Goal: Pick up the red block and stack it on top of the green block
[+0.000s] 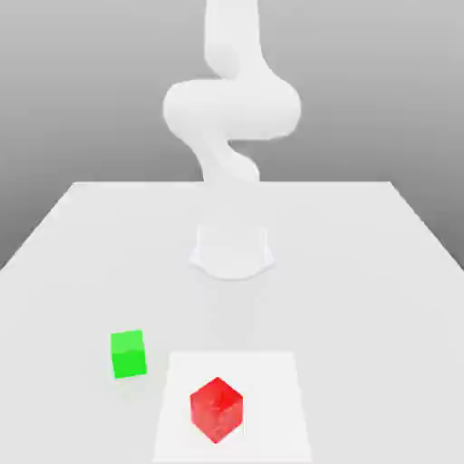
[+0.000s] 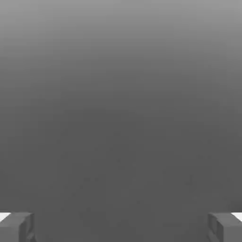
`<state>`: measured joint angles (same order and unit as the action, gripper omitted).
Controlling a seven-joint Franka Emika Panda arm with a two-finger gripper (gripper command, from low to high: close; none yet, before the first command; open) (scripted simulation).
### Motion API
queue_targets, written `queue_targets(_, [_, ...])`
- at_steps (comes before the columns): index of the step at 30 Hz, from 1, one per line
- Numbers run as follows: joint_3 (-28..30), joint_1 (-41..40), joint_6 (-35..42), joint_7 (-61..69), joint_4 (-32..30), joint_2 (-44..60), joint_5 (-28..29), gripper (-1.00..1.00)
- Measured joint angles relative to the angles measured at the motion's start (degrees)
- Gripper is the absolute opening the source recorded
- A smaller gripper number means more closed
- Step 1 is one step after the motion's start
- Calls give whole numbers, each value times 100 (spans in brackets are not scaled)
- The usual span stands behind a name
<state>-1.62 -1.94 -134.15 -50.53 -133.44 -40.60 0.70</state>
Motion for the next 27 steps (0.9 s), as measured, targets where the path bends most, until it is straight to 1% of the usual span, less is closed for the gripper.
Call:
queue_targets(7, [-451,-552,-679,-1336,-473,1492,195,0])
queue_targets(13, [-678,-871,-1242,-2477,-867,2745,391,0])
queue_targets(18, [-714,-992,-1716,-3355,-1198,3779,454,0])
queue_targets(22, [-703,-994,-2103,-3906,-1465,4583,293,0])
queue_targets(27, [-494,-839,-2886,-4250,-1414,5608,499,0])
